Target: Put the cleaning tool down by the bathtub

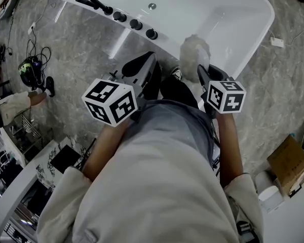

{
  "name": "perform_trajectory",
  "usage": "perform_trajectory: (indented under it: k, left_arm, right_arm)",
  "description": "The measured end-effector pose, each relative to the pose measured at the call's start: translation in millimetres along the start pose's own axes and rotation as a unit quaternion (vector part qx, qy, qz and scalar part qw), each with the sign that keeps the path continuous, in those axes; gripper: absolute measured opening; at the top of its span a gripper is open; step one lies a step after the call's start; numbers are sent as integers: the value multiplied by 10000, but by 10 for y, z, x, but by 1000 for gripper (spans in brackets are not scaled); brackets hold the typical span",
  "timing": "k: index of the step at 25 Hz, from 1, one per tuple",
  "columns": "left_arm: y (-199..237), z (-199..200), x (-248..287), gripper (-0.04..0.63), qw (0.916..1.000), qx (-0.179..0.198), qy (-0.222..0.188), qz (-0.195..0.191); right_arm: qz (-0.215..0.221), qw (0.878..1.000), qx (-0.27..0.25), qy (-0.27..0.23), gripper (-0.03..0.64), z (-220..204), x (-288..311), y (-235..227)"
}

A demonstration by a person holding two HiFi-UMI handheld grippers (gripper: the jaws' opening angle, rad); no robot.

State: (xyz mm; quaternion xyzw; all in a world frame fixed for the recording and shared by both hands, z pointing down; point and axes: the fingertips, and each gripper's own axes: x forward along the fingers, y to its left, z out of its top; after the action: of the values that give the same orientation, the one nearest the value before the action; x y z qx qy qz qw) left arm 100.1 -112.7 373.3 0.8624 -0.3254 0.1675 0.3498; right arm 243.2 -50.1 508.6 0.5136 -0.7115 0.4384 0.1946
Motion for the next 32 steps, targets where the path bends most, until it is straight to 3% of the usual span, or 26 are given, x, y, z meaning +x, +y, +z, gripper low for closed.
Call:
perform_trajectory:
  k: [32]
  left_arm:
    - [345,29,-167,5,9993,-271,-102,249]
  right_arm:
    - [-99,9910,-600,1189,75,-485,694,-77]
